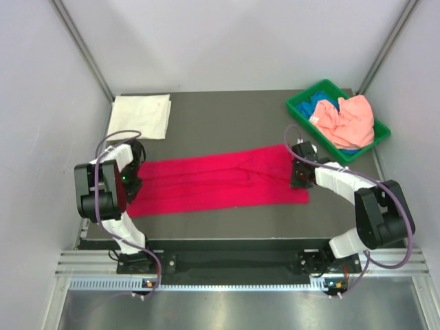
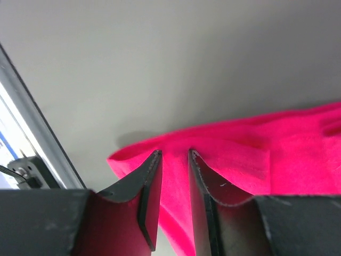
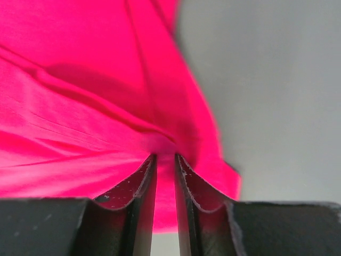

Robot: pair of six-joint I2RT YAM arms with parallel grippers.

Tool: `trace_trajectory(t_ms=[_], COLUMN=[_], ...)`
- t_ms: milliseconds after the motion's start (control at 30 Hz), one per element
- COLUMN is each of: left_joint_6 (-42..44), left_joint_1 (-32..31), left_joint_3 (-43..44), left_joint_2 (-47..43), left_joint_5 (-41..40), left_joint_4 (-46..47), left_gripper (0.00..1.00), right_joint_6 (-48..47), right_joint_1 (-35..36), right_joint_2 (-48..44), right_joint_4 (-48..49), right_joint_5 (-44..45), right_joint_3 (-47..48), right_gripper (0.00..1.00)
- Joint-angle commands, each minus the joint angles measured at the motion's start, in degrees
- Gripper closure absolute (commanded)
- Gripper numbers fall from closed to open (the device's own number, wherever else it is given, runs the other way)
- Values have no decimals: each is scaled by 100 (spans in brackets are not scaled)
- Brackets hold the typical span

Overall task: Fold and stack the t-shirts
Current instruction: Fold the tshirt

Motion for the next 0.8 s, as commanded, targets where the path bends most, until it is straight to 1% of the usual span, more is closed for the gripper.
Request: trace_trajectory(t_ms=[0,33,67,100,167,200,267,300,333,400,433,467,500,567,633,667,700,767], left_joint_6=[62,220,457,964,1258,1494,1803,2109,2251,2436,2480,2481,2429,2280,2069,2042,2041,2050], left_joint_1=[107,107,107,115,107,107,115,124,159,212,316,387,492,922,1300,1337,1363,1363], left_joint_3=[390,504,706,795,1084,1138,1060,990,911,953,971,971,963,744,489,418,357,198], left_joint_2=[-255,-369,-596,-686,-896,-976,-1230,-1284,-1301,-1214,-1162,-1057,-1012,-933,-897,-880,-871,-836], left_joint_5=[-542,-437,-71,220,721,863,1223,1677,2082,2733,2876,3286,3499,4026,4580,4591,4565,4468], left_joint_4=[-79,-45,243,402,622,711,1105,1620,1782,1907,1933,1959,1960,2117,2223,2267,2337,2451], left_gripper=[68,67,67,67,67,65,64,63,63,63,63,63,63,62,60,57,56,53], right_joint_6=[113,209,271,341,657,780,1158,1194,1133,879,756,546,483,456,290,45,-723,-1457], right_joint_1=[-62,-62,-62,-62,-62,-62,-10,26,69,123,105,96,96,131,254,333,403,579], right_joint_2=[-399,-452,-583,-628,-673,-655,-516,-462,-383,-85,55,344,495,820,935,1057,1137,1295], right_joint_4=[-659,-729,-826,-844,-844,-853,-871,-827,-774,-625,-625,-703,-808,-1045,-977,-732,-608,-205], right_joint_5=[835,888,941,959,942,889,889,880,845,862,854,775,731,643,380,161,-450,-1077], right_joint_3=[304,410,524,639,955,1191,1412,1491,1666,1947,2080,2403,2572,2792,2855,2863,2881,2855], right_gripper=[78,78,77,76,73,73,71,70,69,66,65,64,65,66,66,66,65,61])
